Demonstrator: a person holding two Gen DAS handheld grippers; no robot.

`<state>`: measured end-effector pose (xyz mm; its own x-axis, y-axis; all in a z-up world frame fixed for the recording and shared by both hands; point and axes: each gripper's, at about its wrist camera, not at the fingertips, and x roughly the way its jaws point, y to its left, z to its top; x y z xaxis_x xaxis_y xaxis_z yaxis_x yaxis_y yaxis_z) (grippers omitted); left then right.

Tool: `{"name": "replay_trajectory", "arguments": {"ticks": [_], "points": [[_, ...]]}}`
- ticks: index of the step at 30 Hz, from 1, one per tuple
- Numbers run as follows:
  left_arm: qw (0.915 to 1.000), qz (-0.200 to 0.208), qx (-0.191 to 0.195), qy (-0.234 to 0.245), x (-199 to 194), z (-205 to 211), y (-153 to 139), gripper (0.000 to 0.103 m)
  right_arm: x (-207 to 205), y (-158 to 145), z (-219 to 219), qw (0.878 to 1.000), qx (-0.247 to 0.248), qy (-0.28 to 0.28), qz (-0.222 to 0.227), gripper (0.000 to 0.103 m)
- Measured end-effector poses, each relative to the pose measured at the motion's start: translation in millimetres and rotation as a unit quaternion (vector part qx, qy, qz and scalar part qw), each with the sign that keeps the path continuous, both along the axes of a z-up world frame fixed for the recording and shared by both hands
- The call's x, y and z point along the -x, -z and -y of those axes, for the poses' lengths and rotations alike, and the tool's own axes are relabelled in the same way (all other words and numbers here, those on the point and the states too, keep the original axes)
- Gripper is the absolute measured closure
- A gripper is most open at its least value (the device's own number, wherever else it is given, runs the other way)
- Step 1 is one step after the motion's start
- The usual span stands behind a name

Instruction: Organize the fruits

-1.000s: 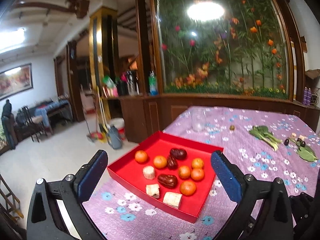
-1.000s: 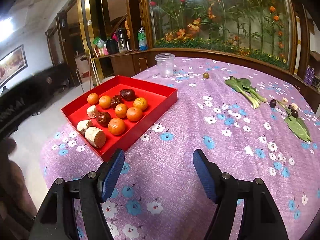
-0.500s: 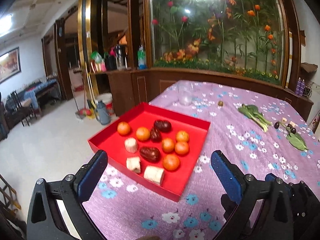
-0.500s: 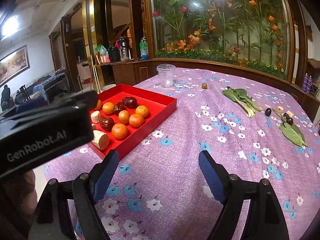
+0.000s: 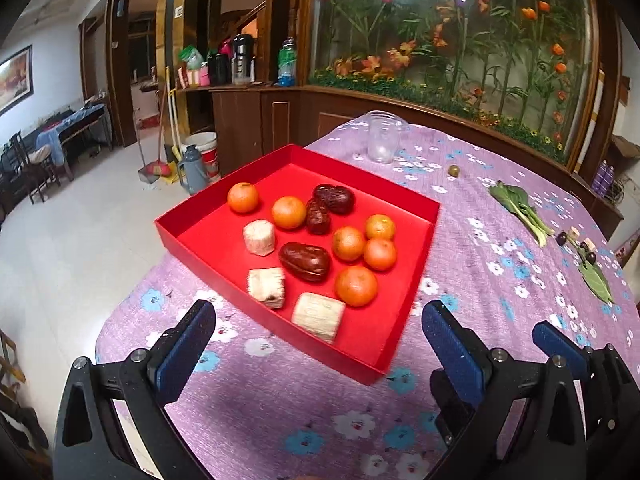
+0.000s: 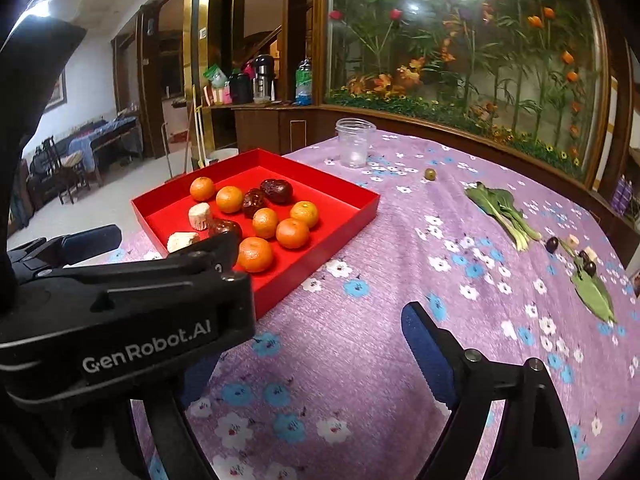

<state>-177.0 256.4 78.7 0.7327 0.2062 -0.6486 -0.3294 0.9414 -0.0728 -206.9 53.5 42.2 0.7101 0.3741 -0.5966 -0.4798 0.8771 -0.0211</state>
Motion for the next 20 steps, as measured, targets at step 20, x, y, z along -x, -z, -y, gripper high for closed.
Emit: {"name": "replay_trajectory", "arguments": {"ticks": [20], "points": [[0.9997,-0.008,0.007,-0.023,-5.8,-31.0,7.4,0.000,-20.8,5.0,-37.0,1.000,0.016,-0.023,-0.013,0.013]]}}
